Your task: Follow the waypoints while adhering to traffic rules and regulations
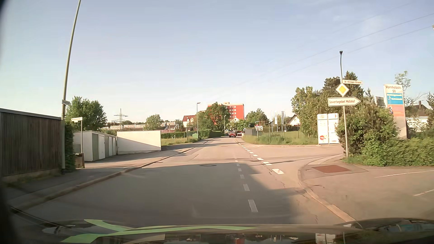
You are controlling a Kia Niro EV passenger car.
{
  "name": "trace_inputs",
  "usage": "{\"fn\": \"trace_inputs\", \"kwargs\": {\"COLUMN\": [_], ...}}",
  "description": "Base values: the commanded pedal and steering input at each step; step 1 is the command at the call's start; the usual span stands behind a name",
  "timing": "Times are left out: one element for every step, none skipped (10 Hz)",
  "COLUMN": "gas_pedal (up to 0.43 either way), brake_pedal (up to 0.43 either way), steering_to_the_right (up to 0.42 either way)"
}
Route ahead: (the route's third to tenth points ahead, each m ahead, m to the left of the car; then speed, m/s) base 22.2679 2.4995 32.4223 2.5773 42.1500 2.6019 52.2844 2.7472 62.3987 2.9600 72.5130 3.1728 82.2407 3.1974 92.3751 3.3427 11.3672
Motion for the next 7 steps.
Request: {"fn": "trace_inputs", "kwargs": {"gas_pedal": [0.11,0.11,0.11,0.11,0.11,0.11,0.11], "brake_pedal": [0.0,0.0,0.0,0.0,0.0,0.0,0.0], "steering_to_the_right": [-0.009,-0.009,-0.009,-0.009,-0.009,-0.009,-0.009]}}
